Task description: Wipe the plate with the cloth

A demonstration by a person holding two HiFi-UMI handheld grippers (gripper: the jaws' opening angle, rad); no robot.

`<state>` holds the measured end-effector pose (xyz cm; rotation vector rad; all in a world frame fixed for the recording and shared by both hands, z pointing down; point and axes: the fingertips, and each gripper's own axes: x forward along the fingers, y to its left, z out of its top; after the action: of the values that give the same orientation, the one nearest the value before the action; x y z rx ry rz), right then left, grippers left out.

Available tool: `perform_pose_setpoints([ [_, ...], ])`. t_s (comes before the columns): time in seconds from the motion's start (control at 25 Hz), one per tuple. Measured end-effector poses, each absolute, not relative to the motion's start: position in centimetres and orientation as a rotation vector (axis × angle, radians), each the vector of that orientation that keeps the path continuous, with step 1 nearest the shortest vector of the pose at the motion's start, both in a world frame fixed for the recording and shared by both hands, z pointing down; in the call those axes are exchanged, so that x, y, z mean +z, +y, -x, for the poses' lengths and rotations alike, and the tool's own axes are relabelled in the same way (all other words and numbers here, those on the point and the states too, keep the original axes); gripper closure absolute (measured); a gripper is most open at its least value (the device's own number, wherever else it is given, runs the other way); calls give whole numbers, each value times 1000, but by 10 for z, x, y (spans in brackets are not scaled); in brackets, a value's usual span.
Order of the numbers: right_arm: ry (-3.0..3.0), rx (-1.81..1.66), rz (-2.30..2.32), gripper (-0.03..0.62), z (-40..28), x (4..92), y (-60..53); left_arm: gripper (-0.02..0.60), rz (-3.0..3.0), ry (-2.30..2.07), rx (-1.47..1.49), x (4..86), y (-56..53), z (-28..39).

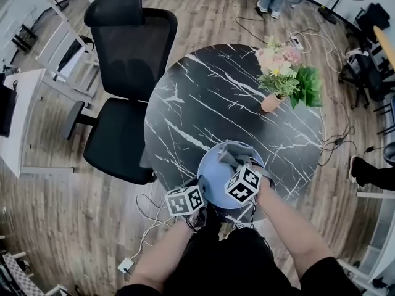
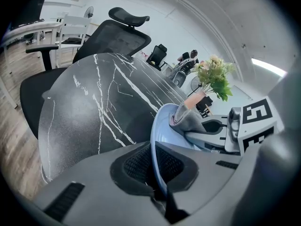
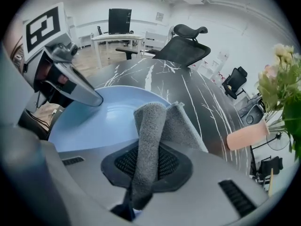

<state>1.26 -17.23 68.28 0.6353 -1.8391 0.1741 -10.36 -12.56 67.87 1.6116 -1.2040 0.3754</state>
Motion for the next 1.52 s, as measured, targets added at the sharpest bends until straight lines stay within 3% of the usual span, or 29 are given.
perform_pose_setpoints([
  [0.92,-1778,206,-989,533,-63,662,-199,552,-1612,-1229,372,679,-125,104],
  [1.52,-1863,256,-849,534,-28,659,-146,552,-1623,-1246,368,677,-127,103],
])
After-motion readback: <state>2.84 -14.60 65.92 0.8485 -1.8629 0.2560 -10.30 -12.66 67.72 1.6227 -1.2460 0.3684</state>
